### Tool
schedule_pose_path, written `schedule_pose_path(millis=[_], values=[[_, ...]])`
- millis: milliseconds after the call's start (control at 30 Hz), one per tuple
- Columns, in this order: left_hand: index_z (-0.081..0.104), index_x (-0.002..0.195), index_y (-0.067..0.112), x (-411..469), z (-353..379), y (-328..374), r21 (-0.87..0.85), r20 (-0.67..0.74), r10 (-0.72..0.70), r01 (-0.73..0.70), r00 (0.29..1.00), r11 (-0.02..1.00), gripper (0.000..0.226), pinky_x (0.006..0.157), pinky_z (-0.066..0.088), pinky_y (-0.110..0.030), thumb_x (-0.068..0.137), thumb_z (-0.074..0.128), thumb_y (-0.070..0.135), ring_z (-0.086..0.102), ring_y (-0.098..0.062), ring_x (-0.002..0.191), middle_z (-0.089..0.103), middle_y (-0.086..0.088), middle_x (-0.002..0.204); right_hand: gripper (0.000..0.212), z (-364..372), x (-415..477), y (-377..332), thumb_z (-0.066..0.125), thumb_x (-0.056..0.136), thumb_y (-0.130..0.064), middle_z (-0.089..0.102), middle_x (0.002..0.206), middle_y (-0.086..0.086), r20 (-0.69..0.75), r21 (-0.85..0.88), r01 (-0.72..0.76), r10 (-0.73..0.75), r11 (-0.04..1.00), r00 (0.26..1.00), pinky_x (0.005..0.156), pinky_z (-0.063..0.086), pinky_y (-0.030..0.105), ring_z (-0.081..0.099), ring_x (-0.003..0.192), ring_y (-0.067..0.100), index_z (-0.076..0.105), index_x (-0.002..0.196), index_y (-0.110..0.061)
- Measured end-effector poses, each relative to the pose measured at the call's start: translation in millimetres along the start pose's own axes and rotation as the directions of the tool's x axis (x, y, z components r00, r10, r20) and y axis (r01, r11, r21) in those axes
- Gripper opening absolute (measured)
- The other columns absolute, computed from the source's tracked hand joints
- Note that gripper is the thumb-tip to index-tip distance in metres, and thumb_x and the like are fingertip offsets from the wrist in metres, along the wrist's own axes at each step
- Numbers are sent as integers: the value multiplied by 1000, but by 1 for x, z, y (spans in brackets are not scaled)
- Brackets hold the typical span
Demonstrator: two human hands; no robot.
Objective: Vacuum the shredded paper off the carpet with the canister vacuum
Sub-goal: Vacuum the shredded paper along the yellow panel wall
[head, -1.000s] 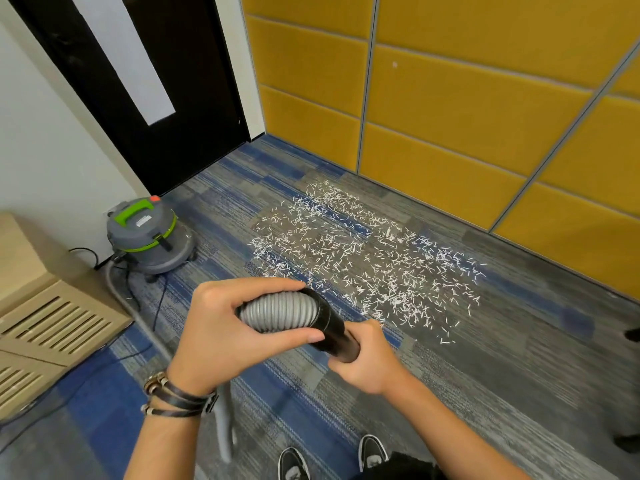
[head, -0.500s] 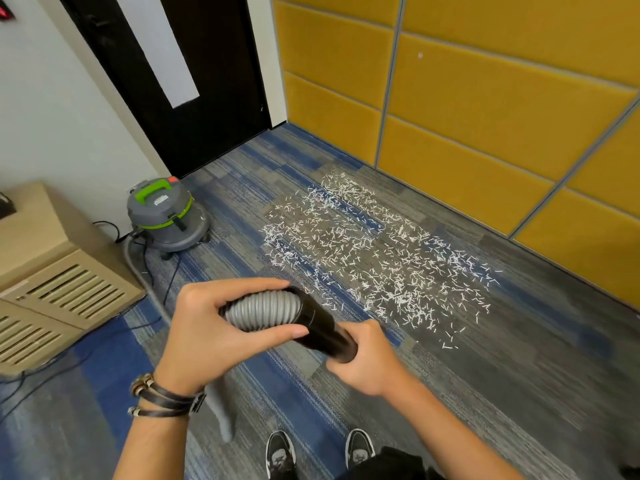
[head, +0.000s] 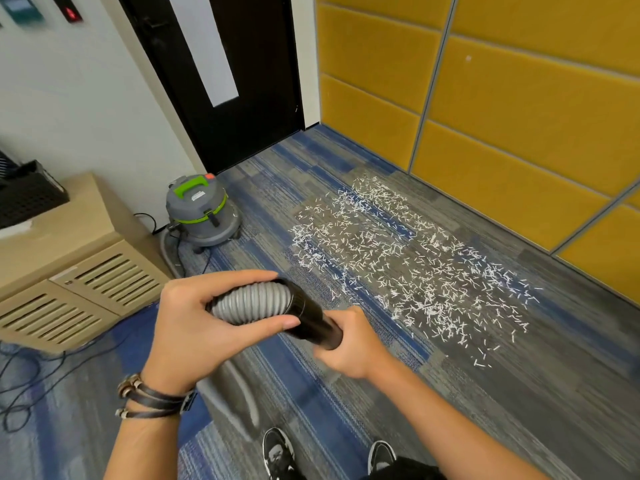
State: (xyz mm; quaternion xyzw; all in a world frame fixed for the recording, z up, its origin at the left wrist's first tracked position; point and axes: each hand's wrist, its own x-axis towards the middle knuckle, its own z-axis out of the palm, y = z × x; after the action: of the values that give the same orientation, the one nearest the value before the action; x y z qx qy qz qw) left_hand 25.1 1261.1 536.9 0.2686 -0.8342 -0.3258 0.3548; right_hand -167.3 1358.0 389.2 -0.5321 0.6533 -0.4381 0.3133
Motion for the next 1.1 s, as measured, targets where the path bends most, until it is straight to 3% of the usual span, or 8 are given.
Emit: schedule_pose_path(millis=[167,300,400,567,633,767,900,1100], values=[[82,103,26,10,-29,-32,-20,44,10,-9,999,1000,53,86,59,-22,61,93,57,76,0,91,80,17,100,24,38,29,-6,69,67,-9,42,51,-10,-18,17,-22,22,1000,1000,48,28,28,37,47,7,47,60,-14],[83,104,24,14,-64,-66,-71,114,11,-3,993,997,55,84,62,-30,59,96,54,77,-4,92,80,16,99,23,77,37,-11,71,69,-11,50,53,7,-30,22,-55,56,998,998,47,34,36,42,48,10,49,62,-11],[84,104,24,13,-85,-88,-93,114,27,-16,993,996,54,83,63,-35,61,96,54,78,-4,92,80,16,99,23,97,42,-18,70,67,-14,48,54,7,-74,2,-57,57,998,996,47,32,36,38,49,8,47,62,-13],[84,104,26,15,-116,-111,-87,48,41,-37,998,996,54,83,63,-34,62,94,58,77,-1,92,80,18,100,22,123,68,-39,69,65,-12,45,51,2,-105,-40,-33,29,999,994,48,30,28,37,47,7,47,61,-15],[84,105,26,15,-130,-118,-99,60,50,-44,997,994,54,83,63,-34,62,94,58,77,-2,92,80,18,100,24,138,74,-46,69,65,-12,41,50,-4,-93,-27,-26,24,999,995,48,29,31,35,47,7,46,60,-12],[84,105,24,10,-150,-133,-126,98,66,-54,993,991,54,82,63,-33,62,95,54,77,-3,92,80,17,100,27,162,74,-52,71,67,-5,43,51,6,-83,-1,-24,24,1000,996,47,28,38,35,46,14,45,60,-8],[84,104,22,9,-162,-148,-129,35,72,-66,997,989,53,83,61,-26,62,94,54,77,-3,93,80,15,101,23,168,85,-61,71,67,-6,48,52,6,-83,-35,-16,13,999,996,46,34,41,44,45,26,49,61,-11],[83,104,24,18,-168,-170,-106,10,61,-59,998,993,52,86,61,-30,64,93,54,77,-3,94,80,16,103,34,169,119,-70,70,65,-6,43,50,-11,-98,-103,-11,0,995,995,48,30,25,38,45,7,46,59,-30]])
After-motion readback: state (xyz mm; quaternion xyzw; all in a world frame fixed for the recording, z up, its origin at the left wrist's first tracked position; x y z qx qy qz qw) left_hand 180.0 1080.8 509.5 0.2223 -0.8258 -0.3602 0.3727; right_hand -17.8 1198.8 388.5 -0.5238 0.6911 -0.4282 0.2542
